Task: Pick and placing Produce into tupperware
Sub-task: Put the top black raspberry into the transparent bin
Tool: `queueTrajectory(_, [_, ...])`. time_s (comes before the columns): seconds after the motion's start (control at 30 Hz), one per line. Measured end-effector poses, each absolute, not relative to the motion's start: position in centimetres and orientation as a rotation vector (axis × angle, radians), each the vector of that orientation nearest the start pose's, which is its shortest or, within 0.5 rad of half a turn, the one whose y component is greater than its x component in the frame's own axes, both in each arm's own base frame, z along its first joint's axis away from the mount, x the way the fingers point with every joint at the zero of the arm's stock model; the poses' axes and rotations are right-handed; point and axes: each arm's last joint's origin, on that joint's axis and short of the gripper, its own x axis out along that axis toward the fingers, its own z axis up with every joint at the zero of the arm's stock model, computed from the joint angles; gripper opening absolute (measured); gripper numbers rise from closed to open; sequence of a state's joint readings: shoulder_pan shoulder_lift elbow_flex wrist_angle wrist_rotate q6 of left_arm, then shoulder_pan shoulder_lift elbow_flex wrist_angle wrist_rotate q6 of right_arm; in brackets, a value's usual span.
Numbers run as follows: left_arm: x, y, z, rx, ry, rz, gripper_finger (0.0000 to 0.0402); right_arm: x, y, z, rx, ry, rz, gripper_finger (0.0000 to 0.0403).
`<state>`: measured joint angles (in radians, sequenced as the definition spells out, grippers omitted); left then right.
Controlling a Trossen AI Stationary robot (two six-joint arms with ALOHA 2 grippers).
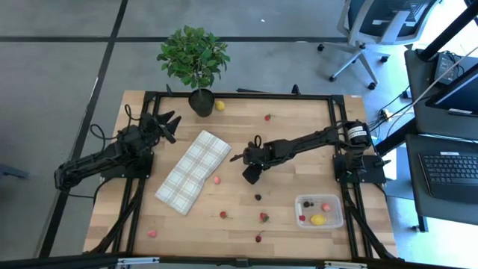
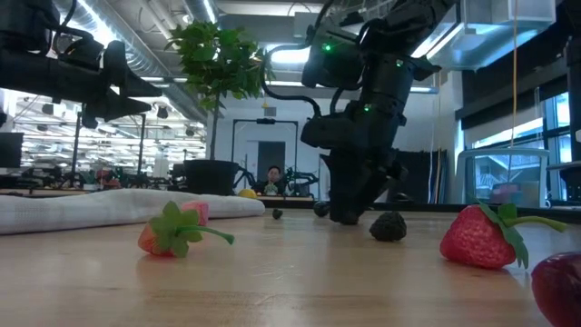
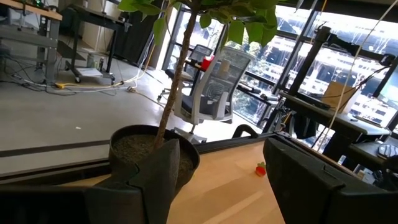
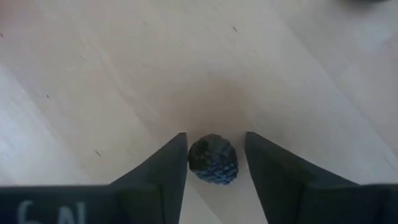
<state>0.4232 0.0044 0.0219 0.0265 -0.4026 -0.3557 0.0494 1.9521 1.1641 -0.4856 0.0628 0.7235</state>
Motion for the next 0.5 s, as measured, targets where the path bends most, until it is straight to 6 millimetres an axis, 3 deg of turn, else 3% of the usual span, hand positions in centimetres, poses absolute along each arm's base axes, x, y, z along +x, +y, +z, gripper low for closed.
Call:
queueTrajectory(0.3, [8.13,4.9,17.31,-0.335,-0.192,0.808,0.0225,36.05,1.59,12.41,0.555,1.211,-0.473,0.0103])
queueTrajectory(0.5, [8.13,4.9,17.3,-0.335,-0.191,0.808,0.0225,36.04,1.61,12.4,0.56,1.214,-0.47,0.01])
